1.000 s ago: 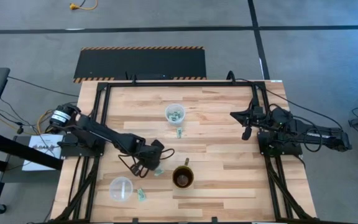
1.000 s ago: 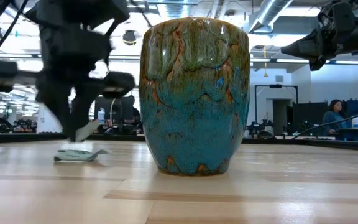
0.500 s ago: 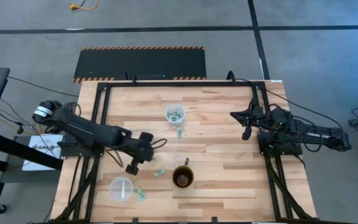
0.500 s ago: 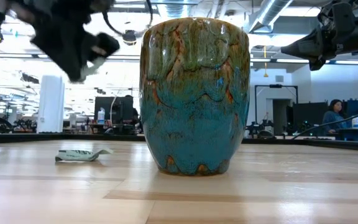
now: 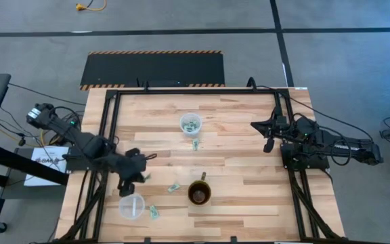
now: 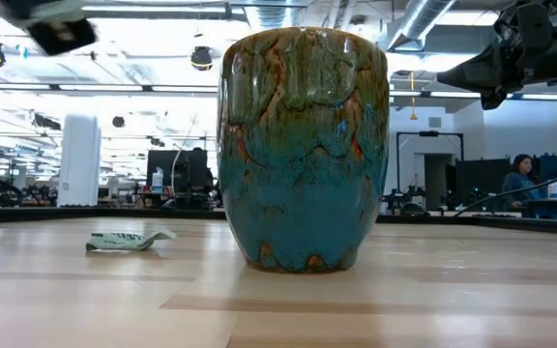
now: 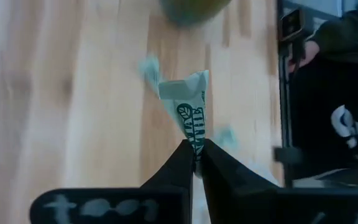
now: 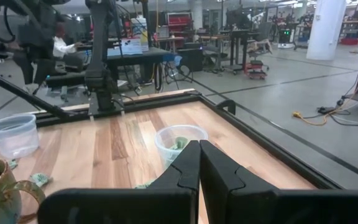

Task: Pick and place items into bin
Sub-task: Put the stevia packet into the bottom transparent bin

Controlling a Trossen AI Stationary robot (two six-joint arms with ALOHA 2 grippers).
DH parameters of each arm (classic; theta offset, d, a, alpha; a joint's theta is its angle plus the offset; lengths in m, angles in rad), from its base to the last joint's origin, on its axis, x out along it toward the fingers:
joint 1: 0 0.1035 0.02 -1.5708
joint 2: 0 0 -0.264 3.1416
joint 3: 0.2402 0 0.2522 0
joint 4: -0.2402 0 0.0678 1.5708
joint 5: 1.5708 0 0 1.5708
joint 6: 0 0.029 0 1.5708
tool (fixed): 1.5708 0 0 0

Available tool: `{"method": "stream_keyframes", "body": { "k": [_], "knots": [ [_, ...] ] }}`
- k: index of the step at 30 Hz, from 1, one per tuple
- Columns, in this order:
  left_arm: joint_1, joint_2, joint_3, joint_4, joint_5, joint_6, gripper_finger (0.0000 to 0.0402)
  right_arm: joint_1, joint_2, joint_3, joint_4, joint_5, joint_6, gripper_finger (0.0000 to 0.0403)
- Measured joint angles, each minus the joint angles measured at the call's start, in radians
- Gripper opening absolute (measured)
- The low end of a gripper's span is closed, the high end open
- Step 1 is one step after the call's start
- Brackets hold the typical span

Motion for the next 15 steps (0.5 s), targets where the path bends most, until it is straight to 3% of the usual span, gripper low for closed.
{"method": "stream_keyframes", "body": {
  "k": [6, 15],
  "knots": [
    [-0.145, 0.045, 0.0, -0.086, 0.003, -0.364, 0.0, 0.0, 0.0, 0.0, -0.001, 0.0, 0.0, 0.0],
    [-0.314, 0.16, 0.0, -0.067, -0.04, -0.593, 0.0, 0.0, 0.0, 0.0, 0.0, 0.0, 0.0, 0.0]
  ]
}}
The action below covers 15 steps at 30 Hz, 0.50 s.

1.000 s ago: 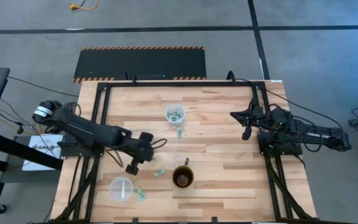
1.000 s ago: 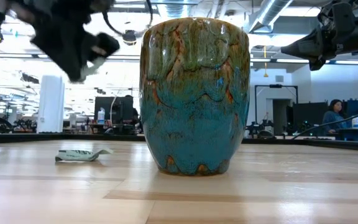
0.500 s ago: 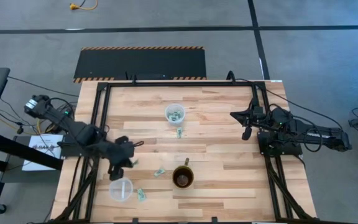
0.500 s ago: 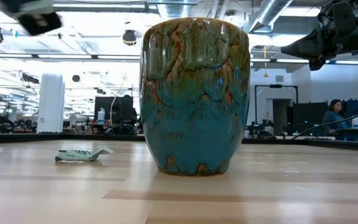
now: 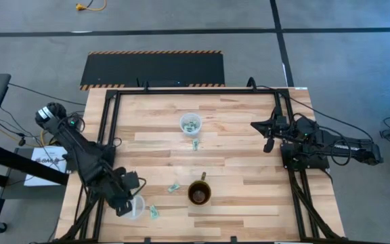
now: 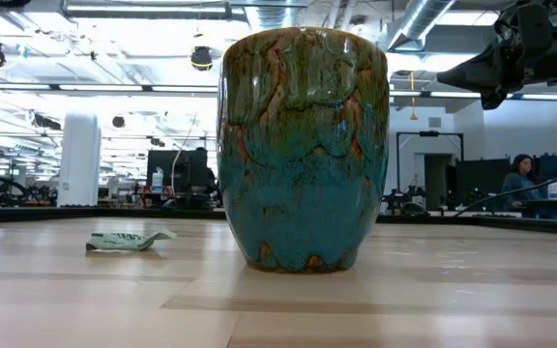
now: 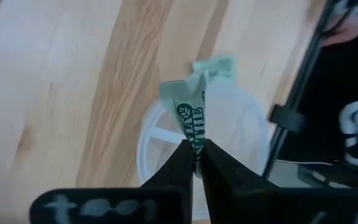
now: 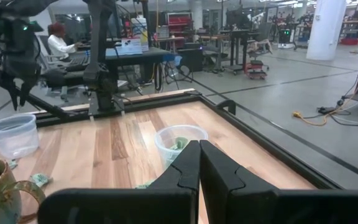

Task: Pick and place items into bin
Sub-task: Put the stevia packet into the bottom transparent bin

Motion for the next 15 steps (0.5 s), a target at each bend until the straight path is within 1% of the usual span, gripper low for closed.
{"method": "stream_keyframes", "body": {
  "k": [4, 8, 12, 15],
  "knots": [
    [-0.039, 0.076, 0.0, 0.015, 0.022, -0.04, 0.0, 0.0, 0.0, 0.0, 0.0, 0.0, 0.0, 0.0],
    [-0.058, 0.129, 0.0, 0.074, 0.058, -0.044, 0.0, 0.0, 0.0, 0.0, 0.0, 0.0, 0.0, 0.0],
    [-0.062, 0.15, 0.0, 0.087, 0.059, -0.038, 0.0004, 0.0, 0.0, 0.0, 0.0, 0.0, 0.0, 0.0],
    [-0.062, 0.154, 0.0, 0.085, 0.062, -0.044, 0.0021, 0.0, 0.0, 0.0, 0.0, 0.0, 0.0, 0.0]
  ]
}}
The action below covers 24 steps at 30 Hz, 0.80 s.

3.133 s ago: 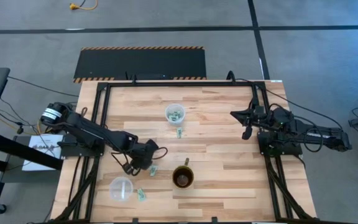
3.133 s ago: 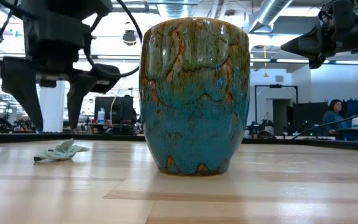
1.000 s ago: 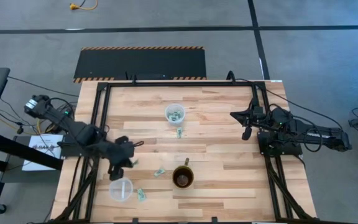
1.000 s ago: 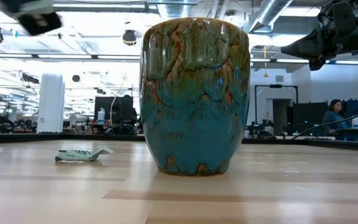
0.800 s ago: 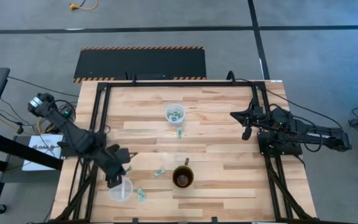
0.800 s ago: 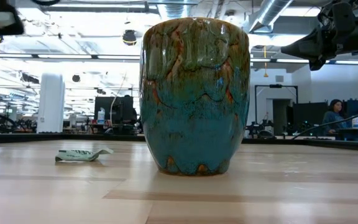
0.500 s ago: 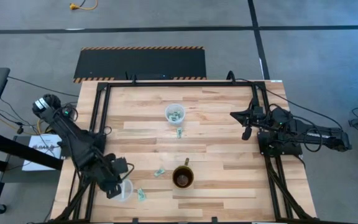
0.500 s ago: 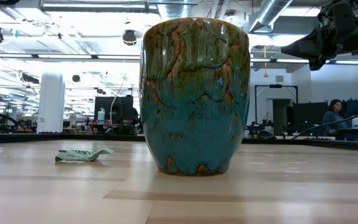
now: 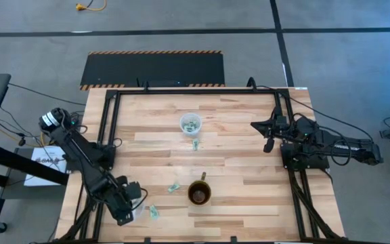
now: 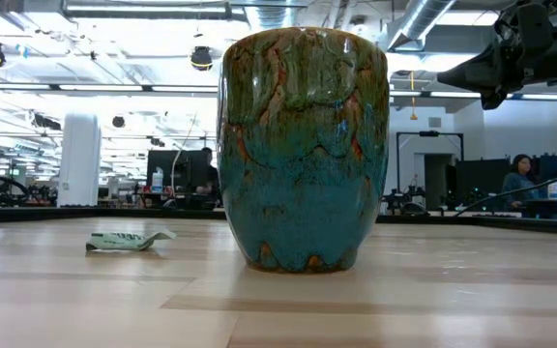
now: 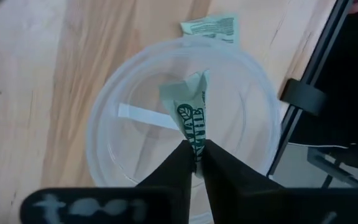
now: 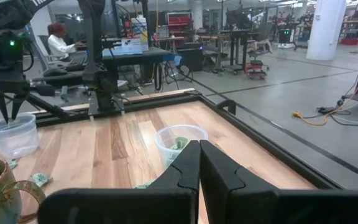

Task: Pick and place items into bin
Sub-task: Put the stevia packet into the bottom transparent bin

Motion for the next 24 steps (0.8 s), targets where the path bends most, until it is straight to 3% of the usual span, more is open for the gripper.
{"method": "stream_keyframes", "body": {
  "k": [14, 24],
  "knots": [
    [0.0, -0.005, 0.0, 0.001, -0.023, -0.007, 0.0086, 0.0, 0.0, 0.0, 0.0, 0.0, 0.0, 0.0],
    [0.064, -0.164, 0.0, 0.002, -0.297, 0.206, 0.0092, 0.0, 0.0, 0.0, 0.0, 0.0, 0.0, 0.0]
  ]
}}
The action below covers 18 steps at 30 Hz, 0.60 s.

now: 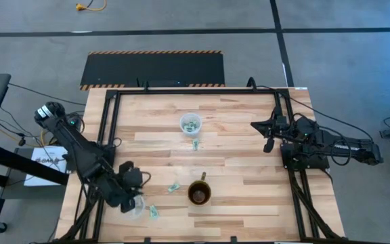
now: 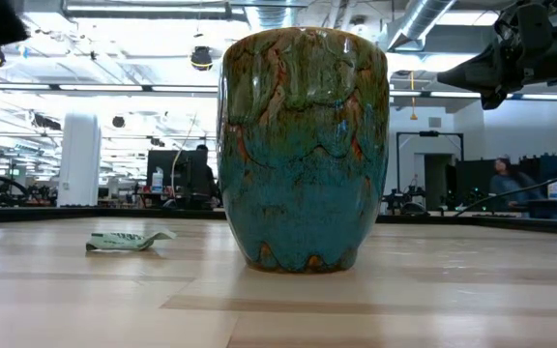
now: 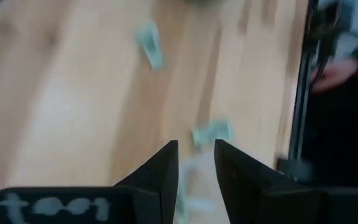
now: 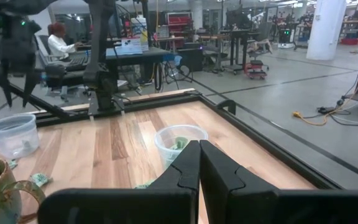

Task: Pick and place items into bin
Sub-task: Put the stevia packet into the bottom transparent bin

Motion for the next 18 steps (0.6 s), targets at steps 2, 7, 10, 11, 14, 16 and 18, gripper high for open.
{"method": "stream_keyframes", "body": {
  "k": [2, 7, 10, 11, 14, 16, 18],
  "knots": [
    [0.021, -0.039, 0.0, 0.001, -0.084, 0.056, 0.0092, 0.0, 0.0, 0.0, 0.0, 0.0, 0.0, 0.0],
    [0.098, -0.088, 0.0, 0.003, -0.258, 0.196, 0.0092, 0.0, 0.0, 0.0, 0.0, 0.0, 0.0, 0.0],
    [0.166, -0.075, -0.007, 0.028, -0.237, 0.274, 0.0092, 0.0, 0.0, 0.0, 0.0, 0.0, 0.0, 0.0],
    [0.188, -0.066, -0.014, 0.048, -0.222, 0.3, 0.0092, 0.0, 0.0, 0.0, 0.0, 0.0, 0.0, 0.0],
    [0.249, -0.034, -0.038, 0.124, -0.199, 0.359, 0.0092, 0.0, 0.0, 0.0, 0.0, 0.0, 0.0, 0.0],
    [0.284, -0.012, -0.038, 0.17, -0.189, 0.371, 0.0092, 0.0, 0.0, 0.0, 0.0, 0.0, 0.0, 0.0],
    [0.308, 0.01, -0.038, 0.198, -0.163, 0.411, 0.0092, 0.0, 0.0, 0.0, 0.0, 0.0, 0.0, 0.0]
  ]
}}
